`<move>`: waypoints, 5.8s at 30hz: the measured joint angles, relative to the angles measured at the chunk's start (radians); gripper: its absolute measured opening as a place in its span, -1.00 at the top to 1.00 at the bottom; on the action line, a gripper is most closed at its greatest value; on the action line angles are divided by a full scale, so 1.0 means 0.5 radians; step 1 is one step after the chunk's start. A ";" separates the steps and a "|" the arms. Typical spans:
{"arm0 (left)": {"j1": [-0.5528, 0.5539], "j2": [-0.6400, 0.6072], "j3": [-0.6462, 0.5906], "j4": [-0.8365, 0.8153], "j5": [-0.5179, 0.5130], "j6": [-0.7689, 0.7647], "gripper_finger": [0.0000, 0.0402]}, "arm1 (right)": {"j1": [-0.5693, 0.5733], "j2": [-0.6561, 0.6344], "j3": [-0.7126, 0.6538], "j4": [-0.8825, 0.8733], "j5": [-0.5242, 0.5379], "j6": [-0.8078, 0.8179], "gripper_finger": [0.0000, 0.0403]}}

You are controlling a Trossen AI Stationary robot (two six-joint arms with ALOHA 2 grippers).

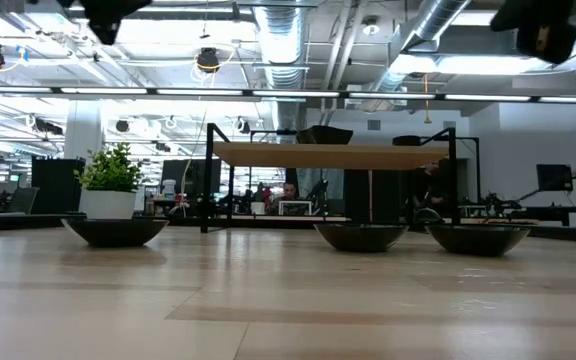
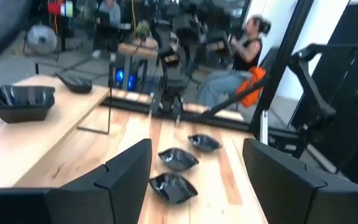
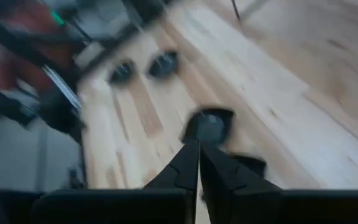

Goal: Pick & Place Mini shaped plates
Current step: Put the black plate on the shelf

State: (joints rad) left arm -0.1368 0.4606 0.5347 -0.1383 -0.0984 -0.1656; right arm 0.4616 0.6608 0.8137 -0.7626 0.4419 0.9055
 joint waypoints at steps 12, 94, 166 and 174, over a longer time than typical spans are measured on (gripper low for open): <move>0.001 0.862 0.631 -0.854 0.090 -0.438 -0.27 | -0.043 -0.607 -0.668 0.938 0.061 -0.449 0.95; 0.006 2.011 0.352 -0.933 0.093 -1.893 -0.27 | -0.064 -0.671 -0.846 0.930 0.150 -0.694 0.95; 0.018 1.784 0.372 -0.856 0.167 -1.863 0.97 | -0.065 -0.672 -0.845 0.928 0.150 -0.695 0.95; 0.085 1.252 0.554 -0.763 -0.043 -1.807 0.98 | -0.065 -0.671 -0.845 0.926 0.150 -0.695 0.95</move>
State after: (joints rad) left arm -0.0940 1.0865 0.8118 -0.5198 -0.1197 -1.0693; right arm 0.4290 0.3252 0.3912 -0.2996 0.5167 0.5580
